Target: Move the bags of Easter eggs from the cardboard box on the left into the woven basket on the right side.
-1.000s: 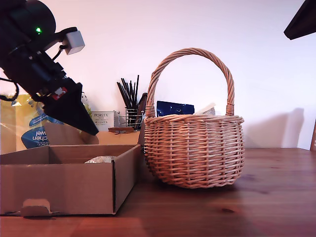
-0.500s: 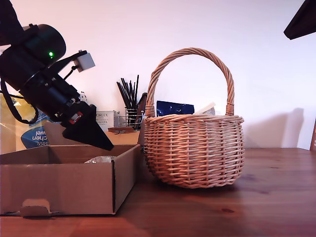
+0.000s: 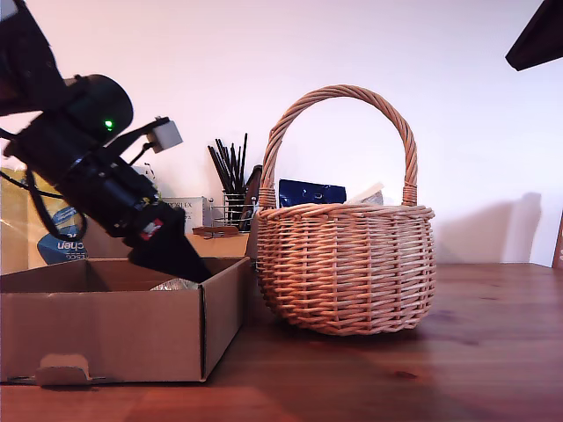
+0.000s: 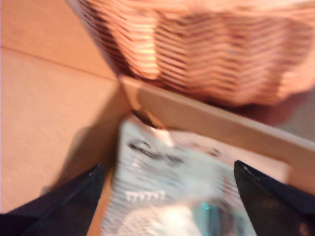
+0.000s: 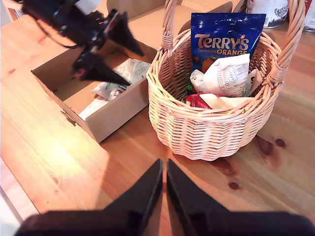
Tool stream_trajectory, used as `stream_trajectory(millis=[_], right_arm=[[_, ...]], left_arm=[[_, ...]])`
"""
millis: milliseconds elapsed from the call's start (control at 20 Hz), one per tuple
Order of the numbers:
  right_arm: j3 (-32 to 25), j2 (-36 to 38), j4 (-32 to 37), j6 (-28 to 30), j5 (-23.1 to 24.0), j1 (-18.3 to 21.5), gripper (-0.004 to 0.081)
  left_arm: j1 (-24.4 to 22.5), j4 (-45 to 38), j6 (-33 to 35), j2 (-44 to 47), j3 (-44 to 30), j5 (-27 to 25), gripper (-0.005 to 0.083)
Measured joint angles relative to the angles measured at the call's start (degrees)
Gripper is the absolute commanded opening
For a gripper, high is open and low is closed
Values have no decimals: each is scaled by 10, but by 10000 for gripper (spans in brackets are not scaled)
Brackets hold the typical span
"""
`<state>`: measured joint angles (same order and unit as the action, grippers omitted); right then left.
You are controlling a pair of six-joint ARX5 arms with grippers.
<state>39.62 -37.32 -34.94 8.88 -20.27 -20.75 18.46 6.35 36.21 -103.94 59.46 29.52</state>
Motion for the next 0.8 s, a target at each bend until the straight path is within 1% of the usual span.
stream_trajectory(millis=[150,350,550,650,700,800], right_arm=[[0,0,0,0,0,0,-12],[0,0,0,0,0,0,-13],[0,0,1,0,0,0,-12],[0,0,0,0,0,0,-12],[0,0,0,0,0,0,-12],[0,0,3,0,0,0,-12]], left_arm=[[-1,38,-2,-23,19,2,765],[-3,64,-2,-51,22,5,765],[-3,78,-2,-51,23,5,762],[-3,82,-2,-51,23,2,740],[-3,83,-2,-51,23,0,682],[-3,83,-2,-51,23,-3,481]])
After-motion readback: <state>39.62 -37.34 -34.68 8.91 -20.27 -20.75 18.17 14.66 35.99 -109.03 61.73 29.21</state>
